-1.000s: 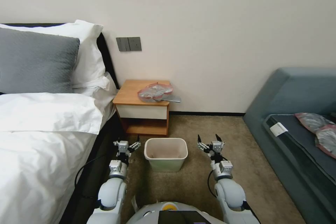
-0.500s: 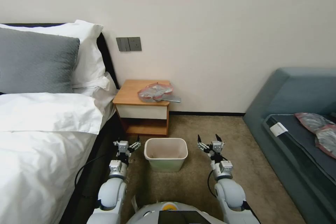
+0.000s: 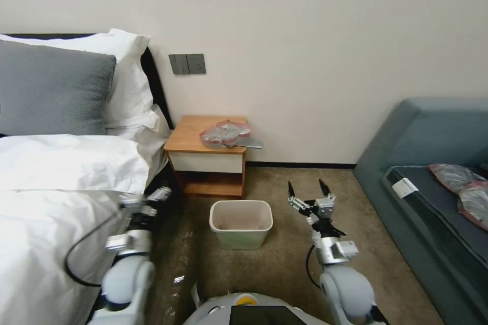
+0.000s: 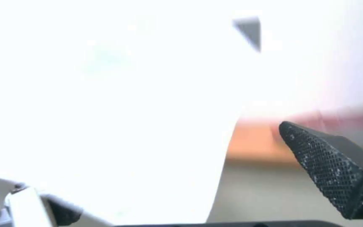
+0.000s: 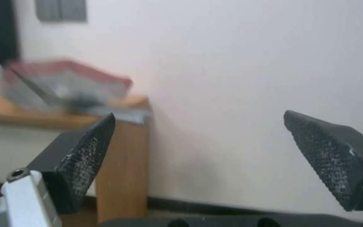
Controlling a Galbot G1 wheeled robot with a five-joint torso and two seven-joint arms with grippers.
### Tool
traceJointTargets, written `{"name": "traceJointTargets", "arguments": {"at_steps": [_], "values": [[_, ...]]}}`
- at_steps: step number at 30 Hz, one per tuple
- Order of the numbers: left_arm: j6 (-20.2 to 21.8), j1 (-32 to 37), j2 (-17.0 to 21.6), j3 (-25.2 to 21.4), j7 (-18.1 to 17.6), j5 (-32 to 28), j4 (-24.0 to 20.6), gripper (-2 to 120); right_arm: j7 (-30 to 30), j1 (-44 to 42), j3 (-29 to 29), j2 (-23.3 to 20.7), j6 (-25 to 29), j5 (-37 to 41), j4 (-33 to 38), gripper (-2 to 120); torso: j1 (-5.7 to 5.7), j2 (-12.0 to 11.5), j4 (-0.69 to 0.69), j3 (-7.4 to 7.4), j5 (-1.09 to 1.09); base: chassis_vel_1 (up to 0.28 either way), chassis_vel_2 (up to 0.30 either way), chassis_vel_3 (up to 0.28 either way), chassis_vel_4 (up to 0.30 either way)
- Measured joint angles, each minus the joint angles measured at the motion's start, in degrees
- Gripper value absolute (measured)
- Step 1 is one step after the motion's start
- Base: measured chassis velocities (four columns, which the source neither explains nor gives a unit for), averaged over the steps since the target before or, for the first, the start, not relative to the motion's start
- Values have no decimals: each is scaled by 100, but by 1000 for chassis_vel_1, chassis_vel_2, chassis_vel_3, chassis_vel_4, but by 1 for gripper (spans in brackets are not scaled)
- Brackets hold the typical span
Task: Pick up the garbage bag from the table and place it over the trash can.
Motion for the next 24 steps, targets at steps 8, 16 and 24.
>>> {"name": "traceJointTargets", "arguments": {"at_steps": [8, 16, 24], "values": [[358, 89, 164, 531, -57, -659, 174, 99, 9, -32, -95, -154, 181, -181, 0, 100, 0, 0, -2, 1, -2, 0, 0, 0, 0], [605, 253, 194, 987, -142, -503, 306, 99, 77, 760, -121, -539, 504, -711, -634, 100, 0, 0, -2, 1, -2, 0, 0, 0, 0], [399, 238, 84, 1181, -257, 194, 519, 99, 50, 1965, -263, -1006, 952, -2288, -1587, 100, 0, 0, 3, 1, 1, 0, 0, 0, 0]]}}
